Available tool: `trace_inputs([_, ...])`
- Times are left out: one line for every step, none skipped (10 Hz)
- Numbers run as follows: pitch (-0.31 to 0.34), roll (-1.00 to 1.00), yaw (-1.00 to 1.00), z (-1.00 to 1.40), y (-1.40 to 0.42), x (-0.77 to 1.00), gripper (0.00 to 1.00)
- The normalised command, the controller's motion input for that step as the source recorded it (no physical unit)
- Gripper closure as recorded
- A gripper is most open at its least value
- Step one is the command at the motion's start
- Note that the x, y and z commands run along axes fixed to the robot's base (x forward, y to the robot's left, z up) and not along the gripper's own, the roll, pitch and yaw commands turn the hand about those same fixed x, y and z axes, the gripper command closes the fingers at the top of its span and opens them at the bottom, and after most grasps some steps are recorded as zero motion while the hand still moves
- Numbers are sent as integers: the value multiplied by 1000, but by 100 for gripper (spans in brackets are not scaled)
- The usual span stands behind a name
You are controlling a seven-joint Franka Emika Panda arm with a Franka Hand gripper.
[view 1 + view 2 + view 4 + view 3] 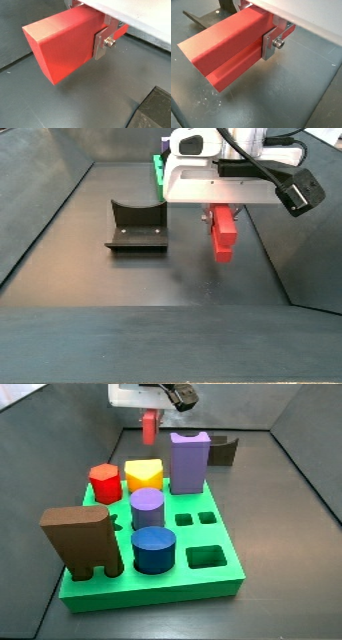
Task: Pick up the double-square object. Move up. Rotate the double-square object. Place the double-square object on the fixture. Regrasp the double-square object. Move to above the board. Insert the double-square object.
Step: Place the double-square object on the fixture.
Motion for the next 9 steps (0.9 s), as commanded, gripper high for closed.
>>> trace_inputs([-3,17,5,1000,0,3,100])
trace_inputs([15,25,1,1000,2,-7,100])
trace_inputs([26,39,-8,1000,3,-11,100])
trace_inputs([35,64,-20,1000,6,-16,100])
trace_inputs([43,80,-25,1000,7,-21,100])
trace_inputs([51,96,-18,1000,6,-28,100])
trace_inputs([54,104,-6,1000,3,-30,100])
trace_inputs([58,111,9,1000,0,-31,100])
trace_inputs([62,117,12,931,2,-30,100])
